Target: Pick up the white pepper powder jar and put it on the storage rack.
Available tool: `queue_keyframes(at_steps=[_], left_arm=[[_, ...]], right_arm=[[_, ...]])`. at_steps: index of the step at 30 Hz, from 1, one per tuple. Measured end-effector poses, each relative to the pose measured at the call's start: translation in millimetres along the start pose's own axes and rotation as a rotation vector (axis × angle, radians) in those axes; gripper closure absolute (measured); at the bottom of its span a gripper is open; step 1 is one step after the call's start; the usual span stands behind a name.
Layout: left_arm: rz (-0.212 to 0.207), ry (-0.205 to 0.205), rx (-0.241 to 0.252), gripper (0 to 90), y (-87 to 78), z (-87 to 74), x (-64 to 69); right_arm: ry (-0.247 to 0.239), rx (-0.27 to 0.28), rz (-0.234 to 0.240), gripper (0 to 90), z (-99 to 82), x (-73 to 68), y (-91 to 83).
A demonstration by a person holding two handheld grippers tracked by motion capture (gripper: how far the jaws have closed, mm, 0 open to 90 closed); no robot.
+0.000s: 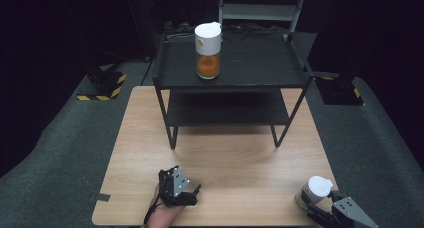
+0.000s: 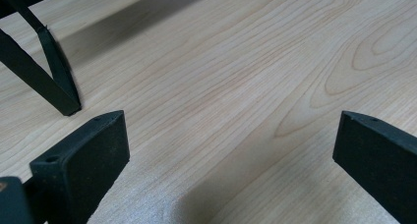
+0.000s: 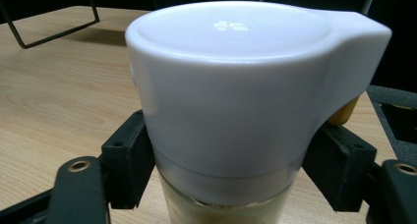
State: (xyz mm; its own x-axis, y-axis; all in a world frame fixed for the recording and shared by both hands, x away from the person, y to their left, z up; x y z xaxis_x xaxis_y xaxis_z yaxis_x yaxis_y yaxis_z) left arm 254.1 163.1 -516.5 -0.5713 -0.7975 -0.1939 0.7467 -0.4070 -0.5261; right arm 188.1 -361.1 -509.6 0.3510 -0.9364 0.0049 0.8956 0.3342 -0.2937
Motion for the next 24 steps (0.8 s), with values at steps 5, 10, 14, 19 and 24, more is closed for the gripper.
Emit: queue_keyframes(at_steps=[5, 10, 14, 19, 24], left_arm=[[-0.001, -0.003, 0.001, 0.7, 0.0, -0.1, -0.3], [-0.002, -0.004, 0.001, 0.7, 0.0, -0.1, -0.4], [-0.004, -0.006, 0.002, 0.7, -0.1, -0.2, -0.8], [-0.005, -0.007, 0.002, 0.7, -0.1, -0.2, -1.1], [-0.004, -0.003, 0.002, 0.7, -0.1, -0.2, -0.6]], right_arm=[[0.0, 0.001, 0.006, 29.6, -0.1, 0.3, -0.2], [-0.001, 0.001, 0.011, 29.9, 0.3, 1.4, 0.2], [-0.01, 0.003, 0.008, 30.0, 0.9, 0.0, 0.6], [-0.012, 0.007, 0.014, 30.0, 2.1, -1.4, 1.6], [-0.019, 0.022, 0.024, 30.0, 5.0, -4.5, 4.0]])
Point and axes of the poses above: each handheld gripper's, and its own axes: y roughly forward along the jaws, z roughly out of its top, x roughly to its right, the point moved 8 cm from there along y, roughly forward along the jaws, and after that the axes turned 2 degrees about -z, right-handed, at the moved point
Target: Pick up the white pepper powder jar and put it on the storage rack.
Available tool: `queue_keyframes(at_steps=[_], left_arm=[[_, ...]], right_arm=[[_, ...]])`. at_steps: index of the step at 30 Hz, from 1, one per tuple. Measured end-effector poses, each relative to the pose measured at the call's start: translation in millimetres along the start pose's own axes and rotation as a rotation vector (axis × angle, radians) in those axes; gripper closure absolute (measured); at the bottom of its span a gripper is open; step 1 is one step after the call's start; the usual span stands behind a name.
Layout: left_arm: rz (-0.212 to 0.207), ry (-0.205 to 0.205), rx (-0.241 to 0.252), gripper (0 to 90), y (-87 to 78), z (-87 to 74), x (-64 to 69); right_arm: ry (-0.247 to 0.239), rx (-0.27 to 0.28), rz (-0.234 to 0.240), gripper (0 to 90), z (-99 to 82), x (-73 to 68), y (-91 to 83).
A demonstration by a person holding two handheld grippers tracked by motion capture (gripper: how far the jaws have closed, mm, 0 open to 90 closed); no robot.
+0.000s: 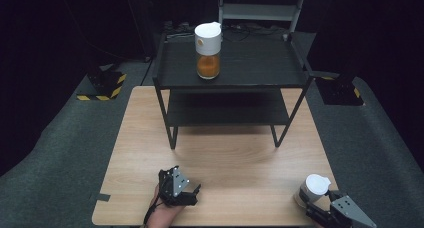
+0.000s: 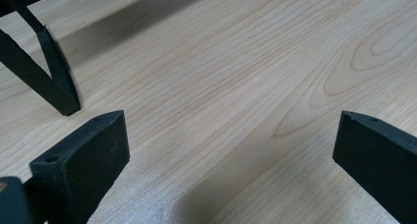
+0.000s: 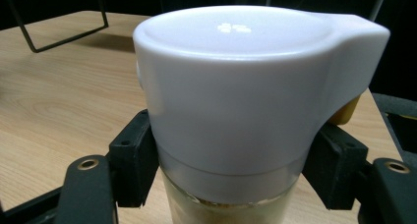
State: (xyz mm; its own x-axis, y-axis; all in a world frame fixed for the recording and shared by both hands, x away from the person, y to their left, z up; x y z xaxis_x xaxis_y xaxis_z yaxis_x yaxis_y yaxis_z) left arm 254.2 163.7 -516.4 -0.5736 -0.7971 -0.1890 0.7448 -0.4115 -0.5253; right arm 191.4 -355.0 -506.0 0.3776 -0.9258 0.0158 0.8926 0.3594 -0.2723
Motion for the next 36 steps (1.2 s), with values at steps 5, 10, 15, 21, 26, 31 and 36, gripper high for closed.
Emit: queue_keyframes(at_steps=[5, 10, 15, 21, 26, 31, 36], left_arm=[[-0.001, -0.003, 0.002, 0.7, -0.1, -0.2, -0.3], [0.0, -0.002, 0.006, 0.7, -0.5, -0.6, -0.2], [-0.001, 0.001, 0.009, 0.7, -1.0, -1.0, -0.1], [-0.001, 0.004, 0.012, 0.7, -1.0, -1.1, 0.4], [-0.003, 0.006, 0.011, 0.7, -0.9, -1.0, 0.4], [-0.006, 0.004, 0.013, 0.7, -1.2, -1.2, -0.1], [-0.009, 0.0, 0.015, 0.7, -1.6, -1.6, -1.0]], right_arm=[[-0.004, 0.009, 0.014, 30.0, 2.2, -3.6, 2.2], [-0.009, 0.039, 0.029, 30.0, 8.1, -9.4, 4.2], [-0.02, 0.056, 0.047, 30.0, 13.8, -16.2, 7.3], [-0.03, 0.072, 0.069, 30.0, 19.7, -24.6, 11.7], [-0.035, 0.081, 0.091, 30.0, 25.1, -33.3, 15.8], [-0.042, 0.093, 0.116, 30.0, 31.8, -41.6, 21.0], [-0.034, 0.111, 0.141, 30.0, 39.4, -49.1, 27.9]])
Point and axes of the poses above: each handheld gripper's, and its own axes: y roughly forward along the jaws, z roughly out of its top, x roughly to its right, the point moved 8 cm from there along y, roughly forward along the jaws, and after that the axes turned 2 degrees about -z, right-handed, at the moved point
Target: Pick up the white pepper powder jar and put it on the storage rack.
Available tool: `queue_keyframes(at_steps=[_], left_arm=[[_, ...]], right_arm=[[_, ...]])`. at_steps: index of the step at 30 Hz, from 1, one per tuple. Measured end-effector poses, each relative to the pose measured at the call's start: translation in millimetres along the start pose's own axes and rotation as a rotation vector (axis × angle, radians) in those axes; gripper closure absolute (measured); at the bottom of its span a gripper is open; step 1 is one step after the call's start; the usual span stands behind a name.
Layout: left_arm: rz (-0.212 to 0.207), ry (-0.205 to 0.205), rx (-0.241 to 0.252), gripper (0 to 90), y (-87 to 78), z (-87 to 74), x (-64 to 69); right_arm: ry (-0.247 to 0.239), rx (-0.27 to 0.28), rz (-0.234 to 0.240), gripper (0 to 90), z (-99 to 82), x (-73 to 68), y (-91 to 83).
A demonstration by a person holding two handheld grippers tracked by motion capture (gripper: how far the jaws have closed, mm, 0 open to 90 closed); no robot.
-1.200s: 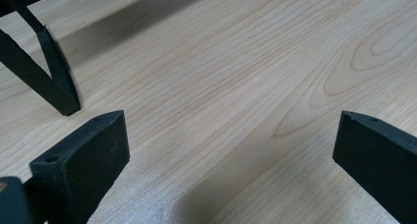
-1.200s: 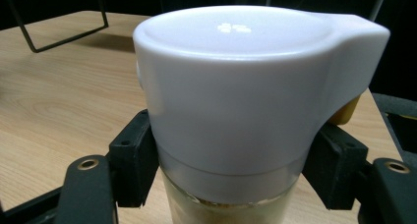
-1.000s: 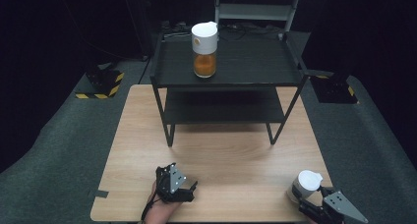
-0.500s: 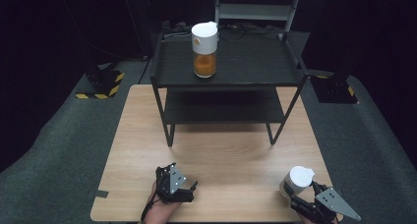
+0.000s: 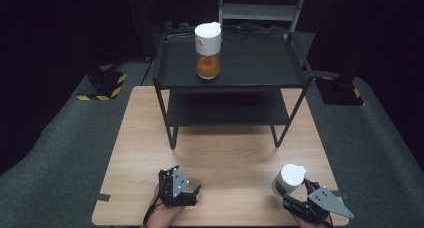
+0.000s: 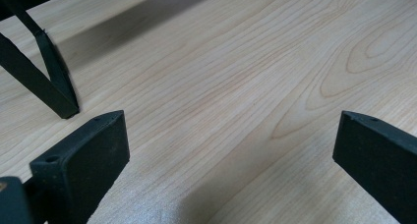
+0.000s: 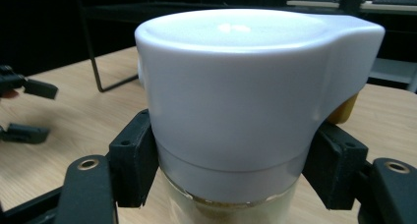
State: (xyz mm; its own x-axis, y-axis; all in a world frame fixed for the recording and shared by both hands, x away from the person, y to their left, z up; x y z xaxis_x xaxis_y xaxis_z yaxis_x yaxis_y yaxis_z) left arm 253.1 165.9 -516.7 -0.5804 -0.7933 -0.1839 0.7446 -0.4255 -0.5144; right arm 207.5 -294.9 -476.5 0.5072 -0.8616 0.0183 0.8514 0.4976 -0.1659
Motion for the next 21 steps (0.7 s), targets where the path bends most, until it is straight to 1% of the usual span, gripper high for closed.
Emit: queue_keyframes(at_steps=[3, 4, 7, 8, 11, 12, 14, 15, 18, 19, 21], left_arm=[[-0.001, -0.002, 0.001, 0.7, -0.1, -0.1, -0.5], [-0.002, -0.002, 0.001, 0.7, -0.2, -0.1, -0.6], [-0.002, -0.005, 0.004, 0.7, -0.3, -0.4, -0.8], [-0.002, -0.005, 0.004, 0.7, -0.3, -0.4, -0.8], [-0.004, -0.006, 0.004, 0.7, -0.4, -0.4, -1.0], [-0.004, -0.006, 0.004, 0.7, -0.4, -0.4, -1.0], [-0.005, -0.006, 0.004, 0.7, -0.4, -0.4, -1.2], [-0.006, -0.006, 0.004, 0.7, -0.4, -0.4, -1.2], [-0.007, -0.006, 0.005, 0.7, -0.4, -0.5, -1.3], [-0.007, -0.006, 0.005, 0.7, -0.4, -0.5, -1.3], [-0.008, -0.006, 0.005, 0.7, -0.4, -0.5, -1.4]], right_arm=[[0.0, 0.008, 0.014, 30.0, 6.4, -2.9, 6.0], [-0.002, 0.015, 0.024, 30.1, 11.3, -4.2, 10.2], [-0.008, 0.025, 0.03, 30.0, 19.0, -6.7, 15.4], [-0.008, 0.025, 0.03, 30.0, 19.0, -6.7, 15.4], [-0.022, 0.042, 0.034, 30.0, 30.1, -9.8, 21.5], [-0.022, 0.042, 0.034, 30.0, 30.1, -9.8, 21.5], [-0.028, 0.057, 0.038, 30.0, 38.7, -11.7, 24.9], [-0.028, 0.057, 0.038, 30.0, 38.7, -11.7, 24.9], [-0.035, 0.07, 0.044, 30.0, 48.8, -13.5, 28.0], [-0.035, 0.07, 0.044, 30.0, 48.8, -13.5, 28.0], [-0.042, 0.077, 0.048, 30.0, 54.6, -14.6, 29.9]])
Point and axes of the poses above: each handheld gripper's, and its own axes: y roughly forward along the jaws, z roughly out of its top, x roughly to its right, the point moved 8 cm from there along y, roughly forward along the jaws, and after that the axes turned 2 degrees about -z, right-handed, at the moved point
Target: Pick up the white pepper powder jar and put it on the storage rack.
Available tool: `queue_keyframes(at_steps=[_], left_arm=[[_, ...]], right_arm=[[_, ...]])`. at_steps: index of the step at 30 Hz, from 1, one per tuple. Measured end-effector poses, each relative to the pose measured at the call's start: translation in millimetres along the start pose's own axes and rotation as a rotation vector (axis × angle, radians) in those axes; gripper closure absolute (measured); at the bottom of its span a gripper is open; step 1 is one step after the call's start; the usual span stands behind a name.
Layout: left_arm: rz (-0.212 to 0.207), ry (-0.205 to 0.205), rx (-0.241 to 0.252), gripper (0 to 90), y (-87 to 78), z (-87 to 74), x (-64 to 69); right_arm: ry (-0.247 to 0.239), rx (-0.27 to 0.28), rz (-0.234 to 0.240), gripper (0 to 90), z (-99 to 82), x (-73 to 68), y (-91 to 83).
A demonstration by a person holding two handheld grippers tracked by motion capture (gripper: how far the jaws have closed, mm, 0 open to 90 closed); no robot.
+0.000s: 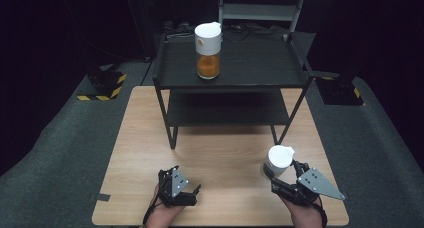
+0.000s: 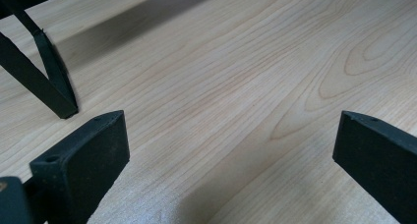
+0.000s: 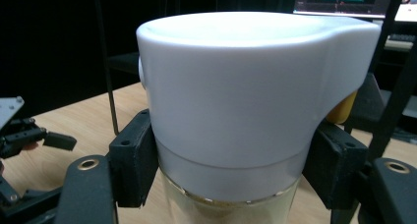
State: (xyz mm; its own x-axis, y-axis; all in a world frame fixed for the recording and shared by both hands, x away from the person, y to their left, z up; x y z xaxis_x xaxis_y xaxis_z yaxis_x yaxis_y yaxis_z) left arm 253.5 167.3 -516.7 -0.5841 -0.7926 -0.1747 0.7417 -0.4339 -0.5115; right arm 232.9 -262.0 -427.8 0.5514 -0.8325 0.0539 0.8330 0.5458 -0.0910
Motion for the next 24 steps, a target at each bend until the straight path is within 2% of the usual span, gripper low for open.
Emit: queue_keyframes(at_steps=[18, 24], left_arm=[[-0.014, -0.004, 0.002, 0.7, 0.0, -0.2, -1.9], [-0.017, -0.005, 0.002, 0.7, -0.1, -0.3, -2.4]], right_arm=[[-0.039, 0.049, 0.032, 30.1, 42.6, -6.3, 15.6], [-0.039, 0.081, 0.034, 30.0, 63.5, -7.2, 22.6]])
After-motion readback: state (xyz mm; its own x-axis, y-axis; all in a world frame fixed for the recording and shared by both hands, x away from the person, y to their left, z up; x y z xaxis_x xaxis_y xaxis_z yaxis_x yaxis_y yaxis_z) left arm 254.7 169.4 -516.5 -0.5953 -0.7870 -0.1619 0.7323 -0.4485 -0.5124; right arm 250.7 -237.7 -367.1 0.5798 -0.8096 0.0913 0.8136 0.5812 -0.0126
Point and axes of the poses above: each handheld gripper's, and its own axes: y roughly forward along the jaws, z roughly out of its top, x roughly to its right, the point moved 8 cm from there along y, roughly forward along the jaws, and after that the axes turned 2 degrees about -z, right-handed, at the moved point
